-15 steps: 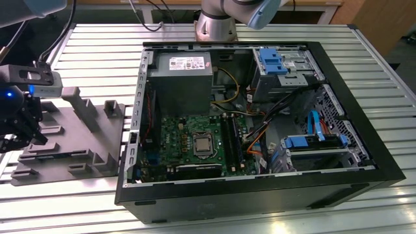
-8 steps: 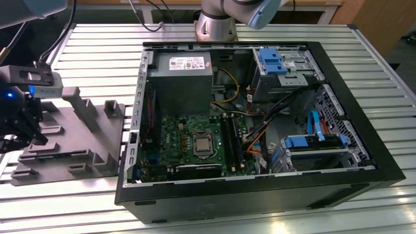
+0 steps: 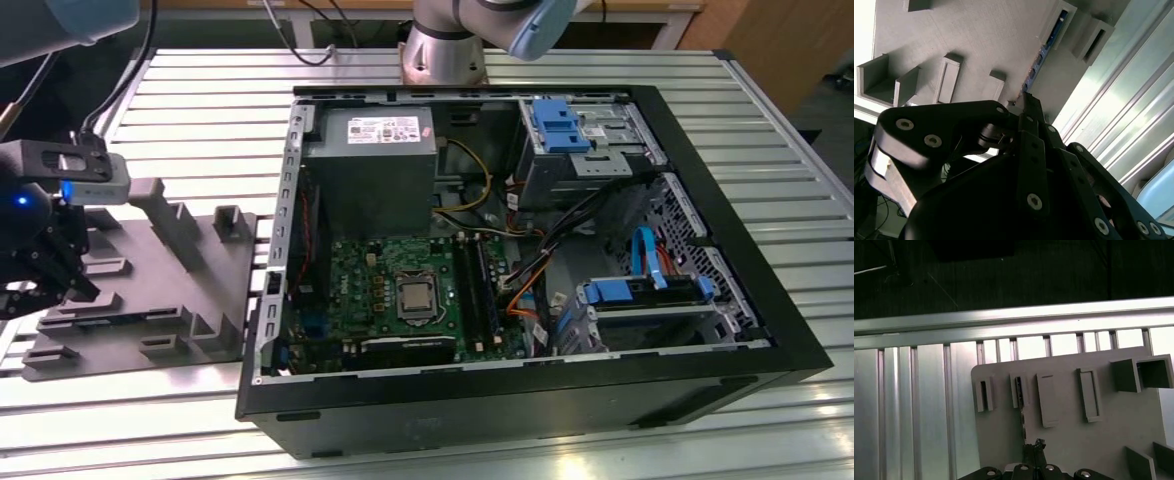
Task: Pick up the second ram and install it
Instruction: 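Pick up the second ram and move it above second insertion slot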
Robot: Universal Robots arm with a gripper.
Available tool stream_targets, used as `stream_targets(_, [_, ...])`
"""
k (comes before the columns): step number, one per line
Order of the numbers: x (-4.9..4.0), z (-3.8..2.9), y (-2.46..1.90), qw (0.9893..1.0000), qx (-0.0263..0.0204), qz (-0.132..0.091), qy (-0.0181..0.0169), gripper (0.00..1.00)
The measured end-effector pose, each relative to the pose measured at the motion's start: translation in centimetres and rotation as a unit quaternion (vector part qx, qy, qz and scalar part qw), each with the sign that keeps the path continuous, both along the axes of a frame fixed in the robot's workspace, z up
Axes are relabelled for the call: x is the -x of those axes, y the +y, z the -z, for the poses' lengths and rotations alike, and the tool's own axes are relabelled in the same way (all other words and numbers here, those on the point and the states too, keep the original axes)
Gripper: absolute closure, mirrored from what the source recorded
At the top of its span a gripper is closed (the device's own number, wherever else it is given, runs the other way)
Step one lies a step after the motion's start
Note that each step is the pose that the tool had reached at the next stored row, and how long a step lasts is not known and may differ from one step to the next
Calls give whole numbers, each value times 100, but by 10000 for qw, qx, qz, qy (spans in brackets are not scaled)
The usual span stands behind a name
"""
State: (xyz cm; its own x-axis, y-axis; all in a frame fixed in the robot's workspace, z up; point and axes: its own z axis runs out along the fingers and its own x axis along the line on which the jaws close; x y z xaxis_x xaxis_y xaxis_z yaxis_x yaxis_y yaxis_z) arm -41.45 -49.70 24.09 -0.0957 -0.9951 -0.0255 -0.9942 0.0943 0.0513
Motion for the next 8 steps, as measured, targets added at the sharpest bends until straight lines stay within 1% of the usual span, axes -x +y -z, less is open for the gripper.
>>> stream_targets(8, [1,45,-25,10000,0,0,0,89])
